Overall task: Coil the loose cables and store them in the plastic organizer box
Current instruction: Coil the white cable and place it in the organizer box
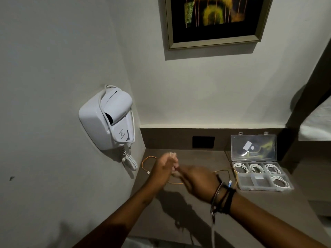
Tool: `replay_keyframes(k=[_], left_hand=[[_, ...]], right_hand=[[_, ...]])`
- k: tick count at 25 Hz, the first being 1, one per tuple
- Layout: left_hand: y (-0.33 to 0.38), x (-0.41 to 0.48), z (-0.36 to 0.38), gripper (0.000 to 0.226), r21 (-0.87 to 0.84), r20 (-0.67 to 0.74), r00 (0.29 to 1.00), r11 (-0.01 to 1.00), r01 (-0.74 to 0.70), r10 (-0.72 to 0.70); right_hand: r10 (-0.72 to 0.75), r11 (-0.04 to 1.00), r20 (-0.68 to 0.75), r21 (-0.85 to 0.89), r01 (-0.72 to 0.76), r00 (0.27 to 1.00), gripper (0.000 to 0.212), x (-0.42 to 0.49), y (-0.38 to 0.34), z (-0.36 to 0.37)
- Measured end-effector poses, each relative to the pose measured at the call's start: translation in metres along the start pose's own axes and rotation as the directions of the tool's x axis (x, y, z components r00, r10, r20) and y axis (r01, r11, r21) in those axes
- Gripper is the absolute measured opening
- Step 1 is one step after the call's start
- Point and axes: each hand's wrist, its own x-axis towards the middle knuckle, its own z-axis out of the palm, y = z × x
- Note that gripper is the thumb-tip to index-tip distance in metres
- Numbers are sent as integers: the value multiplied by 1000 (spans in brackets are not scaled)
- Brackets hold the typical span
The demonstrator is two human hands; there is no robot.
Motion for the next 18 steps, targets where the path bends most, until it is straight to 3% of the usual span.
replay_keyframes(k=[2, 4, 7, 9, 11, 14, 16, 18], left_hand=[[-8, -13, 1, 39, 61, 149, 989, 998, -6, -3], [3, -15, -1, 43, 2, 259, 966, 1000, 28, -28], [31, -17, 2, 48, -126, 414, 910, 990, 64, -6], [41, -15, 6, 43, -272, 380, 924, 960, 71, 40], [44, -3, 7, 35, -358, 232, 972, 932, 49, 38], [37, 19, 6, 30, -220, 28, 999, 975, -32, 39], [26, 14, 10, 28, 10, 52, 995, 996, -87, 87], [14, 0, 14, 31, 145, 206, 975, 983, -112, 80]], right_hand=[[-20, 993, -157, -120, 1, 987, 23, 14, 19, -31], [-54, 987, -183, -162, 24, 982, 28, 25, 40, -51], [3, 1000, -243, 7, -1, 970, 28, 31, 57, -44], [93, 990, -197, 122, -69, 976, 25, 24, 55, -16], [113, 982, 5, 151, -113, 994, 25, 11, 42, 18], [-7, 980, 236, 195, -40, 972, 27, -1, 22, 24], [-61, 979, 179, 203, 23, 982, 25, -1, 21, 0], [-57, 997, 12, 60, 56, 998, 22, 6, 29, -31]])
